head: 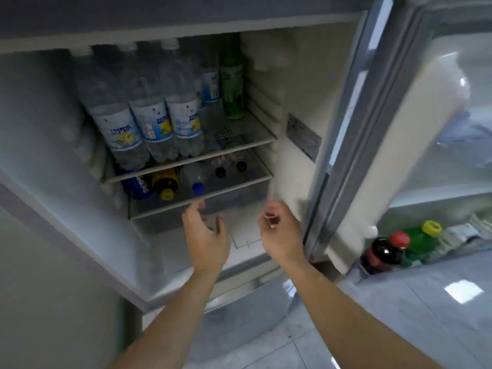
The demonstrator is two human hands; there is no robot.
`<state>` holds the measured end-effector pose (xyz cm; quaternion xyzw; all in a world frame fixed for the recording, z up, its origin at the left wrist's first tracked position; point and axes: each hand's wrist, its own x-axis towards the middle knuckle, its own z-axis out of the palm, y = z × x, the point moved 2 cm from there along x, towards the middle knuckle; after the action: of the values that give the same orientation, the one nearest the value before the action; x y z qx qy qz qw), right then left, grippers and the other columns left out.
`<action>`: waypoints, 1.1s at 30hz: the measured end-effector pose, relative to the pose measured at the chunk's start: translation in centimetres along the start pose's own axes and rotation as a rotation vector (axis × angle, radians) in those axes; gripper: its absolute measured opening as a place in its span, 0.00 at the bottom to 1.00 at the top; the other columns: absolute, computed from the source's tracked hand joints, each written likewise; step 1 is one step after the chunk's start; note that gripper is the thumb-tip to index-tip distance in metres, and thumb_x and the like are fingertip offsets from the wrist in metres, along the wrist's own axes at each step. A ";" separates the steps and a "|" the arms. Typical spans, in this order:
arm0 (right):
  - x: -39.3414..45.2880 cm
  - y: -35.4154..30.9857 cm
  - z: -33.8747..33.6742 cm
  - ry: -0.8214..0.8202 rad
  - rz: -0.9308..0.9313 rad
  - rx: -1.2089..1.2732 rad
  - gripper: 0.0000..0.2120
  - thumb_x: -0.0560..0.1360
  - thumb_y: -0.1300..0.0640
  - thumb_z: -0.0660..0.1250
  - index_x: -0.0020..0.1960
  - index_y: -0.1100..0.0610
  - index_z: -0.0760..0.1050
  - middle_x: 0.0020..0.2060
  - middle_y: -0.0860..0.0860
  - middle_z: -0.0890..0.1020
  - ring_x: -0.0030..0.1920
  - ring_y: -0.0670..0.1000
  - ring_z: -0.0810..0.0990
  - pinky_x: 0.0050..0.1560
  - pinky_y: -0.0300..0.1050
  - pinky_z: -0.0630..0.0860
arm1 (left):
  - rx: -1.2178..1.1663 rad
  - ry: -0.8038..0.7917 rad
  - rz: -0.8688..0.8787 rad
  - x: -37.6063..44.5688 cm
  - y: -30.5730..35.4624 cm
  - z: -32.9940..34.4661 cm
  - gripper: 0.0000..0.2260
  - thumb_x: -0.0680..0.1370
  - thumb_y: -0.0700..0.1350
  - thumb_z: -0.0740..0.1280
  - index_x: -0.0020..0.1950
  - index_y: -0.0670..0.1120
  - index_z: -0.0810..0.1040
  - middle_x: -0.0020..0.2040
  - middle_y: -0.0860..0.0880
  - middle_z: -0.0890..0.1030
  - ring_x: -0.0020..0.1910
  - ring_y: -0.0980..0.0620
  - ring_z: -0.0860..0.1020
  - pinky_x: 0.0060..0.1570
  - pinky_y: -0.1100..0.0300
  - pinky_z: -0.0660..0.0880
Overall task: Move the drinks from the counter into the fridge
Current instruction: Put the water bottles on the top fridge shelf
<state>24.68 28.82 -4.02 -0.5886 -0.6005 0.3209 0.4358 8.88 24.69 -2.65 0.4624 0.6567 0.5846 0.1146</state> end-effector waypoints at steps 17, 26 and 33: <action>-35.5 24.8 -27.1 0.471 0.943 0.043 0.14 0.74 0.52 0.72 0.58 0.53 0.77 0.48 0.51 0.83 0.46 0.52 0.82 0.50 0.48 0.79 | 0.357 -1.177 -0.502 -32.2 -6.2 8.4 0.18 0.76 0.45 0.72 0.62 0.47 0.71 0.47 0.49 0.78 0.39 0.51 0.77 0.39 0.58 0.73; -53.0 29.5 -28.0 0.651 1.402 0.240 0.17 0.74 0.52 0.72 0.59 0.58 0.76 0.48 0.53 0.80 0.47 0.55 0.80 0.53 0.54 0.79 | 0.672 -1.322 -0.642 -34.5 -10.6 6.4 0.12 0.78 0.44 0.69 0.61 0.44 0.74 0.52 0.41 0.79 0.47 0.43 0.77 0.41 0.55 0.74; -58.3 28.5 -27.1 0.806 1.610 0.315 0.17 0.76 0.54 0.70 0.62 0.60 0.75 0.54 0.57 0.80 0.49 0.58 0.80 0.44 0.49 0.77 | 0.776 -1.456 -0.603 -34.6 -11.0 10.7 0.12 0.78 0.44 0.68 0.60 0.41 0.76 0.55 0.40 0.80 0.45 0.43 0.76 0.42 0.55 0.74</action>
<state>57.00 -29.31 -26.90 -0.8309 0.2397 0.3765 0.3323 29.99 7.37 -28.90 0.5337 0.6670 -0.1754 0.4894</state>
